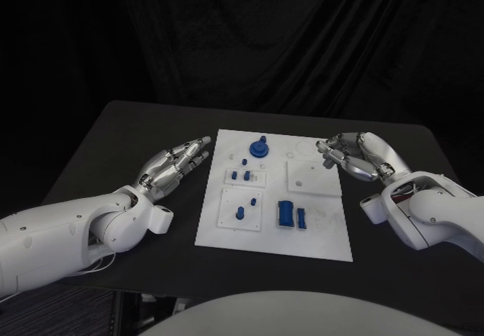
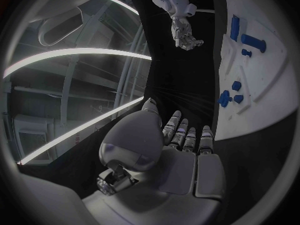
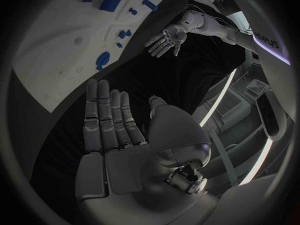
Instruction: Assemble the parts on the task board
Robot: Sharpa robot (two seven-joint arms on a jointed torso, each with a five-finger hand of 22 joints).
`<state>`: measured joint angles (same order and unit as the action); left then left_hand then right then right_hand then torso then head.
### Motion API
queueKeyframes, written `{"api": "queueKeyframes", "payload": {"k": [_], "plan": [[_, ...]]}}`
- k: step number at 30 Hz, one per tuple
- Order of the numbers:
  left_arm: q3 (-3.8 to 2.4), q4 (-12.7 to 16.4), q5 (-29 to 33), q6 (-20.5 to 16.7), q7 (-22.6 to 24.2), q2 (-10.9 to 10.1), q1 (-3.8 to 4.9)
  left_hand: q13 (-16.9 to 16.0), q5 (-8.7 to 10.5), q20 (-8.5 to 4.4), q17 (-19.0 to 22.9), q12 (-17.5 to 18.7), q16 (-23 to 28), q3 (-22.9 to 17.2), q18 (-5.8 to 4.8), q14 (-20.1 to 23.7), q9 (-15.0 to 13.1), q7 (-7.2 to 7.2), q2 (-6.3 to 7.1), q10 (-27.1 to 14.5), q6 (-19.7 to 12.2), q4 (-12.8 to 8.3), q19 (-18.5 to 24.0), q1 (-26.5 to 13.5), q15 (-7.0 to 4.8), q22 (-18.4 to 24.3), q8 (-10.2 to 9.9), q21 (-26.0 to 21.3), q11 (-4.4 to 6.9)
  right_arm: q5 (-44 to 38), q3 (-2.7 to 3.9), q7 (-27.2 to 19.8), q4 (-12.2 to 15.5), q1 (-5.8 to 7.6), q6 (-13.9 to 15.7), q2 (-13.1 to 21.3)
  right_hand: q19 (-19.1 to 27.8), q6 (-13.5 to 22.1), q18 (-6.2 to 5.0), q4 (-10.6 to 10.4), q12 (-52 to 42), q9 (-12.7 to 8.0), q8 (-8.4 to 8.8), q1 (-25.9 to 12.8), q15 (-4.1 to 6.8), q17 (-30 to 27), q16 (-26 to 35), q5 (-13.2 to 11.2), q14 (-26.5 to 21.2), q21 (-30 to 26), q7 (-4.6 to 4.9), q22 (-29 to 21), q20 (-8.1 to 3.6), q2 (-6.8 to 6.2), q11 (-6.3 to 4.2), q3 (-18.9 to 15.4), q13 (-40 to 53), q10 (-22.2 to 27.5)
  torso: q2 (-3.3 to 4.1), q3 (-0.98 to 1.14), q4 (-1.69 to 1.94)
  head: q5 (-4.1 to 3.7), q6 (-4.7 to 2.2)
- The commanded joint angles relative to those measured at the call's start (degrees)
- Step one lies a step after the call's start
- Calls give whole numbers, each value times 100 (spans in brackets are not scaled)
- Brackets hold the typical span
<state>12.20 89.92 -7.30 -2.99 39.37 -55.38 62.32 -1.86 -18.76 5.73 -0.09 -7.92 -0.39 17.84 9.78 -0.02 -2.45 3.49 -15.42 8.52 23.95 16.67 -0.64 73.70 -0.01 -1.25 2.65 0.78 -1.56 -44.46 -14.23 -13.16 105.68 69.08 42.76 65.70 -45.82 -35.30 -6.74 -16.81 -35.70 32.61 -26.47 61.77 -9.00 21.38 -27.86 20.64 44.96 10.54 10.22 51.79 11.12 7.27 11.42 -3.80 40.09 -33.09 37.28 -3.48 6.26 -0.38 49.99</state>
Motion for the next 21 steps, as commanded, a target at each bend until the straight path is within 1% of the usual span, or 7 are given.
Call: {"api": "queueKeyframes", "payload": {"k": [1,8,13,14,18,19,21], "plan": [[-4,1,43,-240,1074,19,32,3,30,-59,9,30,39,47,-1,2,-7,-26,37,6,37,4,4,-26,-54,13,1,-25,51,1132,3,-1191,-95,13,-270,-12,844,442,220,6,973,-649,596,-95,-535,-584,742,-77,-1094,-704,61,-776,317,99,504,-226,-923,964,-108,36,-37,1,1],[-3,-94,-160,-511,1115,97,51,11,57,159,9,101,39,70,-31,2,-9,-130,125,0,159,5,27,-17,80,52,-5,-44,139,1799,0,-1735,-294,-7,-1110,-48,4005,1765,338,6,2070,-2285,1950,-502,-606,-1651,1841,-726,-3287,-936,-703,-4154,588,506,167,-964,-2641,2575,-212,68,-118,56,1],[-3,-143,-199,-523,1123,149,53,15,20,246,9,136,39,51,15,2,-8,-79,115,-25,162,2,27,2,99,52,-11,-44,67,1941,-1,-1922,-343,-25,-1265,-47,4117,1760,341,8,2115,-2457,2061,-453,-496,-1793,1940,-747,-3640,-948,-776,-4345,592,603,29,-1139,-2897,2784,-254,103,-160,115,1],[1,-135,-87,-367,-1,119,36,186,581,-24,9,317,39,-502,-294,2,245,-349,522,-258,-615,-489,64,-2225,1,125,-265,-78,156,1528,-2,-1456,-325,-6,-841,-55,4582,2300,674,509,2548,-2669,2214,-2189,-90,-2138,2182,-1120,-3846,-1054,-1022,-4559,78,165,-310,-652,-3192,3309,-210,77,-118,81,0],[-36,-131,-62,-479,-29,148,28,186,726,-51,9,381,39,-643,-297,2,245,-349,658,-319,-808,-630,64,-2801,1,125,-265,-78,156,1640,52,-1464,-373,-40,-804,-134,4582,2931,674,1086,3075,-3261,2647,-4177,422,-2138,2786,-1604,-4496,-1054,-1022,-5179,-526,-189,-725,-105,-4009,3309,-225,87,-136,79,-56],[-53,-129,-50,-534,-43,162,24,186,773,-76,9,792,39,-688,-310,2,245,-349,692,-350,-874,-675,64,-2989,1,125,-265,-78,156,1694,79,-1468,-397,-57,-785,-172,4582,3034,674,1179,3159,-3261,2647,-4527,900,-2138,2786,-2064,-4496,-1054,-1022,-5179,-627,-279,-1142,380,-4009,3309,-232,92,-145,78,-84],[-100,-124,-19,-676,-80,198,15,186,847,-110,9,792,39,-758,-387,2,245,-349,748,-376,-975,-746,64,-3283,1,125,-265,-78,156,1837,149,-1478,-458,-100,-738,-272,4582,3530,674,1681,3570,-3261,2647,-4964,900,-2138,2786,-2064,-4496,-1054,-1022,-5179,-1112,-727,-1142,380,-4009,3309,-250,104,-168,76,-155]]}}
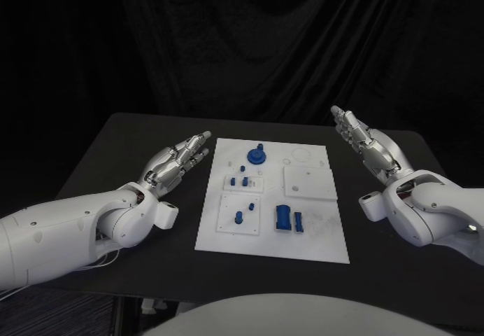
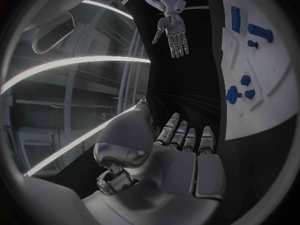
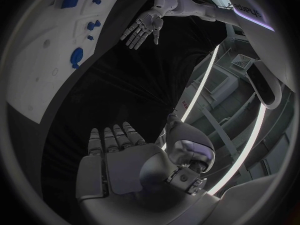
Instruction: Assemble the parts on the task board
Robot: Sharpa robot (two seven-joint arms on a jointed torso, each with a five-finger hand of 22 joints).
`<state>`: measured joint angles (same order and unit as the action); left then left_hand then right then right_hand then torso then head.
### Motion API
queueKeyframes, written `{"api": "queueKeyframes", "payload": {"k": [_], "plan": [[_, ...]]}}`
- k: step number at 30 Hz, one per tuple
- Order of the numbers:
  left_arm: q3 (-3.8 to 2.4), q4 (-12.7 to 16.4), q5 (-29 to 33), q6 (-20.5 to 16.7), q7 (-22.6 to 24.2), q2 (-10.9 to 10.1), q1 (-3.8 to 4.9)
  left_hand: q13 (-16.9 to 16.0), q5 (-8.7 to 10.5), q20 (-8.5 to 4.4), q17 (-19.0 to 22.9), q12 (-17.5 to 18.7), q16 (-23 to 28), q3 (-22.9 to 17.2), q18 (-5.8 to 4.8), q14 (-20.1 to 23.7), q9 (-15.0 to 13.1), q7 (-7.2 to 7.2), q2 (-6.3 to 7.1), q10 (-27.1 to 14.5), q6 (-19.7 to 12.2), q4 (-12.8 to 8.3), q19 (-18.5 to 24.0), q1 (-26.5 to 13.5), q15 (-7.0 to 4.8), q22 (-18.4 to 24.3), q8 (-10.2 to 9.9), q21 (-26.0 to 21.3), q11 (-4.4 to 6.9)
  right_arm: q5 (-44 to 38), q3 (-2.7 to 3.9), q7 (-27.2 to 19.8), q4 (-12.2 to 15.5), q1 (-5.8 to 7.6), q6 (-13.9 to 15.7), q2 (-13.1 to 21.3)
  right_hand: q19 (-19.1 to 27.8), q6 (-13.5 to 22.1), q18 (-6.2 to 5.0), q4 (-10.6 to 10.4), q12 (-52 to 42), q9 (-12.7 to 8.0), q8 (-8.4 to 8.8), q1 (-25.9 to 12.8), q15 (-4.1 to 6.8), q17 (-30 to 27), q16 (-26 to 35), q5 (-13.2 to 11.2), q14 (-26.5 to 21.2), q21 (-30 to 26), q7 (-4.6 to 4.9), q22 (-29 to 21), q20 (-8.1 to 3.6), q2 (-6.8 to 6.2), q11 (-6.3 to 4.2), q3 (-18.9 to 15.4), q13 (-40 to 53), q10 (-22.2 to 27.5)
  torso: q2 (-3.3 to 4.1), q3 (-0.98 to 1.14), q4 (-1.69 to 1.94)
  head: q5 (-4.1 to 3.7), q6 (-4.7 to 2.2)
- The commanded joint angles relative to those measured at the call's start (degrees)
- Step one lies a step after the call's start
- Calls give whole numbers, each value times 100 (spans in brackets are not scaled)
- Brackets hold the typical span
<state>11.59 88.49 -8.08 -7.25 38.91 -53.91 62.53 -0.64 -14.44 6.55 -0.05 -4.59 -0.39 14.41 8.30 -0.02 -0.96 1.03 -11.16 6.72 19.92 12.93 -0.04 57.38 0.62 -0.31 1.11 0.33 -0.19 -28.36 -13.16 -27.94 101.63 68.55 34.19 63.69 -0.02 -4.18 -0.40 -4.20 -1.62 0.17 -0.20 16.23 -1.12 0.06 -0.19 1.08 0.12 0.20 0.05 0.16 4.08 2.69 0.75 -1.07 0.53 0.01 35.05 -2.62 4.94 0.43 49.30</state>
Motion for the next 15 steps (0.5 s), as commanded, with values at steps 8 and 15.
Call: {"api": "queueKeyframes", "payload": {"k": [8,15], "plan": [[-432,64,322,-1456,-341,357,-88,64,720,-655,5,459,39,-704,-370,2,96,-103,554,-672,-992,-659,4,-2856,-62,31,-111,-33,19,1433,630,-86,-568,-413,523,-916,2,418,40,420,162,-17,20,-1623,112,-6,19,-108,-12,-20,-5,-16,-408,-269,-75,107,-53,-1,-181,123,-232,-21,-688],[-834,109,591,-2689,-656,669,-171,64,892,-655,5,459,39,-865,-830,2,96,-103,688,-672,-1229,-820,4,-3544,-62,31,-111,-33,19,2410,1107,-155,-985,-710,850,-1601,2,418,40,420,162,-17,20,-1623,112,-6,19,-108,-12,-20,-5,-16,-408,-269,-75,107,-53,-1,-317,215,-405,-35,-1219]]}}
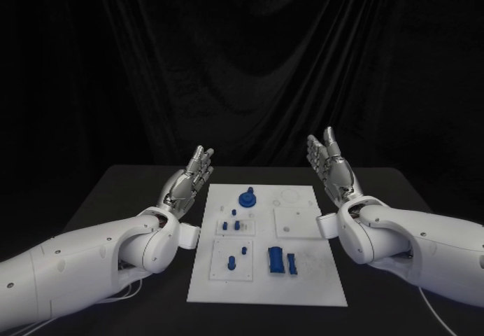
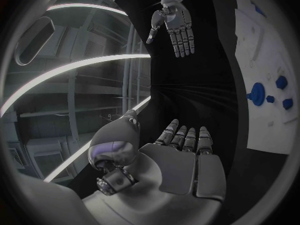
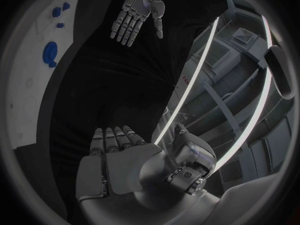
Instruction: Assemble the parts on the task board
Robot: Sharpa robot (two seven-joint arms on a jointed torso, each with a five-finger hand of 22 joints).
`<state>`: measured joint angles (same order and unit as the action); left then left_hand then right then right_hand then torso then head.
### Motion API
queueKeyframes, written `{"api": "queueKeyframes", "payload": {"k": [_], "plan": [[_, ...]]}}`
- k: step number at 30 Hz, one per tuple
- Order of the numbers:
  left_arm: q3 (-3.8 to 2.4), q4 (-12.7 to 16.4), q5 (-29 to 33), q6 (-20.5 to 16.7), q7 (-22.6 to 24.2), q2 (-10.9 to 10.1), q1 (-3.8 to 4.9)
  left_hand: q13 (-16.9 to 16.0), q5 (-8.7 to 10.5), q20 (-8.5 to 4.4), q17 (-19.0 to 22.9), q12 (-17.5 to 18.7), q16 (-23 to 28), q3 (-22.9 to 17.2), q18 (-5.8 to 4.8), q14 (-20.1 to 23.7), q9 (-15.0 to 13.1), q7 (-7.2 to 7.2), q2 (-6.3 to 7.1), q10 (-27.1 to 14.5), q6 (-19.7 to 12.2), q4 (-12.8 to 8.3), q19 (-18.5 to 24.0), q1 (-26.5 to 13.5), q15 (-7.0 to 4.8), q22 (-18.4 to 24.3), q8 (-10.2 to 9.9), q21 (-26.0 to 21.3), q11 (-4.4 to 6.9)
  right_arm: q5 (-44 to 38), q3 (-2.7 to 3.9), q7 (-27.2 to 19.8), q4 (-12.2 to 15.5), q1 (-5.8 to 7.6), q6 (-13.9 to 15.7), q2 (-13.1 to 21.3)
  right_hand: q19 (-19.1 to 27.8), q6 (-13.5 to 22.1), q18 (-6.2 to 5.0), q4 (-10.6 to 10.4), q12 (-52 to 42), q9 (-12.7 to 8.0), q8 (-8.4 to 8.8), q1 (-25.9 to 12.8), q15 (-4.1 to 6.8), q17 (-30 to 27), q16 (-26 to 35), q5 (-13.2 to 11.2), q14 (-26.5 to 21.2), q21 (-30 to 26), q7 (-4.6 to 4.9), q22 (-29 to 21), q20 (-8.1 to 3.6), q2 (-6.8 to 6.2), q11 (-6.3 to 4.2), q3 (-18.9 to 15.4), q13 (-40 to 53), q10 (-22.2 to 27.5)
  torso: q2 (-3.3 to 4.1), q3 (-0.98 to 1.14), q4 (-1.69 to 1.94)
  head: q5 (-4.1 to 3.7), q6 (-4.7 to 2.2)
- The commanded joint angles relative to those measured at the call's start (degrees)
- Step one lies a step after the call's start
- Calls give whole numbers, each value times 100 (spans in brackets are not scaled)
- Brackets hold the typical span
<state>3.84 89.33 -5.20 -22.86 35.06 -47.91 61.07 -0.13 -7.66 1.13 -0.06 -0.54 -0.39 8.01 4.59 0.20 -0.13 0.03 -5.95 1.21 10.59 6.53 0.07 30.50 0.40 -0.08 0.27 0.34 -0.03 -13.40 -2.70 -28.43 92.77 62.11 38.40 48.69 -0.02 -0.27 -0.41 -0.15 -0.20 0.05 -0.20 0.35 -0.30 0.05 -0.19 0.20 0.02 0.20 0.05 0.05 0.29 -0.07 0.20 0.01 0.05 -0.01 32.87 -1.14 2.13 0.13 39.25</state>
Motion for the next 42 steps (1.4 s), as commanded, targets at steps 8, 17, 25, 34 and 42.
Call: {"api": "queueKeyframes", "payload": {"k": [8,17,25,34,42], "plan": [[-345,58,493,-2005,-496,292,-83,13,766,-113,6,54,39,-399,-459,-20,13,-3,595,-121,-500,-653,-7,-1484,-40,8,-27,-34,3,1340,270,-137,-282,-194,572,-400,2,27,41,15,20,-5,20,-35,30,-5,19,-20,-2,-20,-5,-5,-29,7,-20,-1,-5,1,-168,113,-212,-13,-484],[-384,63,520,-2125,-527,322,-91,13,766,-113,6,54,39,-801,-459,-20,13,-3,595,-121,-657,-653,-7,-1980,-40,8,-27,-34,3,1340,270,-137,-282,-194,572,-400,2,27,41,15,20,-5,20,-35,30,-5,19,-20,-2,-20,-5,-5,-29,7,-20,-1,-5,1,-169,114,-213,-13,-488],[-384,63,520,-2125,-527,322,-91,13,766,-113,6,54,39,-801,-459,-20,13,-3,595,-121,-1059,-653,-7,-2290,-40,8,-27,-34,3,1340,270,-137,-282,-194,572,-400,2,27,41,15,20,-5,20,-35,30,-5,19,-20,-2,-20,-5,-5,-29,7,-20,-1,-5,1,-169,114,-213,-13,-488],[-384,63,520,-2125,-527,322,-91,13,766,-113,6,54,39,-801,-459,-20,13,-3,595,-121,-1059,-653,-7,-3050,-40,8,-27,-34,3,1340,270,-137,-282,-194,572,-400,2,27,41,15,20,-5,20,-35,30,-5,19,-20,-2,-20,-5,-5,-29,7,-20,-1,-5,1,-169,114,-213,-13,-488],[-384,63,520,-2125,-527,322,-91,13,766,-113,6,54,39,-801,-459,-20,13,-3,595,-121,-1059,-653,-7,-3050,-40,8,-27,-34,3,1340,270,-137,-282,-194,572,-400,2,27,41,15,20,-5,20,-35,30,-5,19,-20,-2,-20,-5,-5,-29,7,-20,-1,-5,1,-169,114,-213,-13,-488]]}}
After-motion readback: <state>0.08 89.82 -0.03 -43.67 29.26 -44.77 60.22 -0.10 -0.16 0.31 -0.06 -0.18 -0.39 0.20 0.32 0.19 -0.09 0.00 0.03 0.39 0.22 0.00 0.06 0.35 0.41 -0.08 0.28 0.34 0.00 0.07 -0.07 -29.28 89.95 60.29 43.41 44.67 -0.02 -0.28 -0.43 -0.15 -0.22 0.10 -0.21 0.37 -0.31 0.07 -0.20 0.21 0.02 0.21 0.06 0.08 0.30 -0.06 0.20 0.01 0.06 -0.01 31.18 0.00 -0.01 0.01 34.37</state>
